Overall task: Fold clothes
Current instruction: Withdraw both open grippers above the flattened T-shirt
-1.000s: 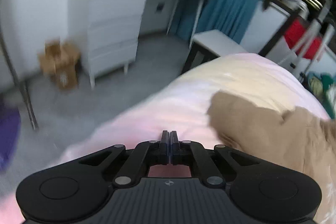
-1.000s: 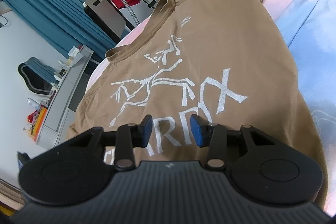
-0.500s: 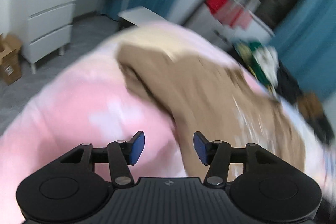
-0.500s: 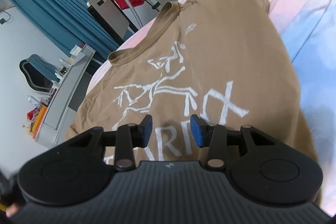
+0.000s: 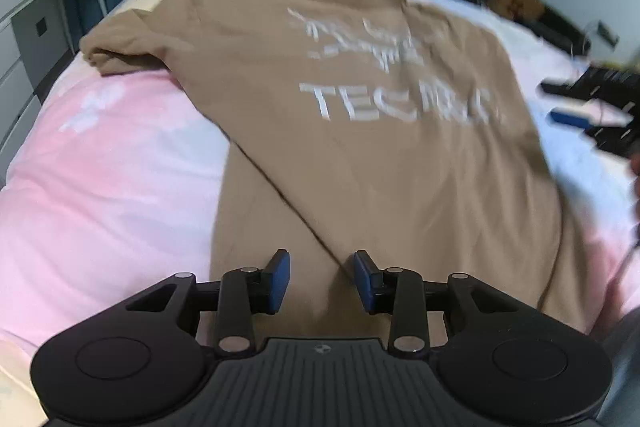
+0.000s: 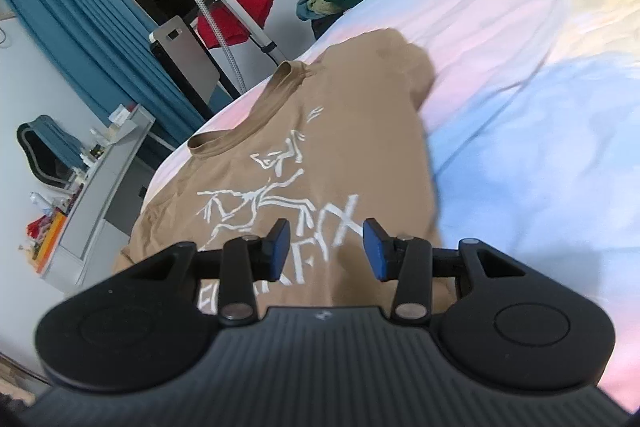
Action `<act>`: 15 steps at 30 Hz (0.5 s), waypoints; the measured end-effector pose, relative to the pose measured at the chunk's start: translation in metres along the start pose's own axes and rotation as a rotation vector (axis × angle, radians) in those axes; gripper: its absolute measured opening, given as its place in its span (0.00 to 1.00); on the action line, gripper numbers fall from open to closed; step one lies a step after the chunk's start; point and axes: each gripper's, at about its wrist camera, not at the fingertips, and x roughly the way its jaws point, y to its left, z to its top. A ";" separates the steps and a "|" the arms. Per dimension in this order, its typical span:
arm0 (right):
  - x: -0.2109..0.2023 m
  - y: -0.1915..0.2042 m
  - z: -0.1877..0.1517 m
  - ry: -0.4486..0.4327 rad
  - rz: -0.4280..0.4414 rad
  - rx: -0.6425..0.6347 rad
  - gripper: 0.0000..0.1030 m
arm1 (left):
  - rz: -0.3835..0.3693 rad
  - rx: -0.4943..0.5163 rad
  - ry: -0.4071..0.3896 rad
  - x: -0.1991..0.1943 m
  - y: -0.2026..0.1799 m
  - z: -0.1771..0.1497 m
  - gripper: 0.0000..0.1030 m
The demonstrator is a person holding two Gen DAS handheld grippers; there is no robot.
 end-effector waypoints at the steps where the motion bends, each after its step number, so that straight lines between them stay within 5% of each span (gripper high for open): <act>1: -0.008 -0.002 -0.003 -0.004 0.003 0.004 0.48 | 0.007 0.019 0.009 0.001 -0.002 -0.002 0.38; 5: -0.026 -0.007 -0.021 0.018 -0.024 -0.010 0.51 | 0.052 0.116 0.000 -0.002 -0.010 -0.006 0.42; 8: -0.021 -0.005 -0.030 0.058 -0.066 -0.043 0.52 | 0.154 0.209 -0.016 -0.001 -0.019 -0.010 0.51; 12: -0.008 -0.012 -0.031 0.094 -0.093 -0.035 0.51 | 0.203 0.275 0.012 0.012 -0.024 -0.012 0.50; 13: -0.005 -0.015 -0.032 0.107 -0.108 -0.023 0.52 | 0.203 0.281 0.019 0.015 -0.024 -0.011 0.48; 15: 0.000 -0.022 -0.033 0.128 -0.116 0.012 0.52 | 0.184 0.266 0.015 0.015 -0.021 -0.009 0.18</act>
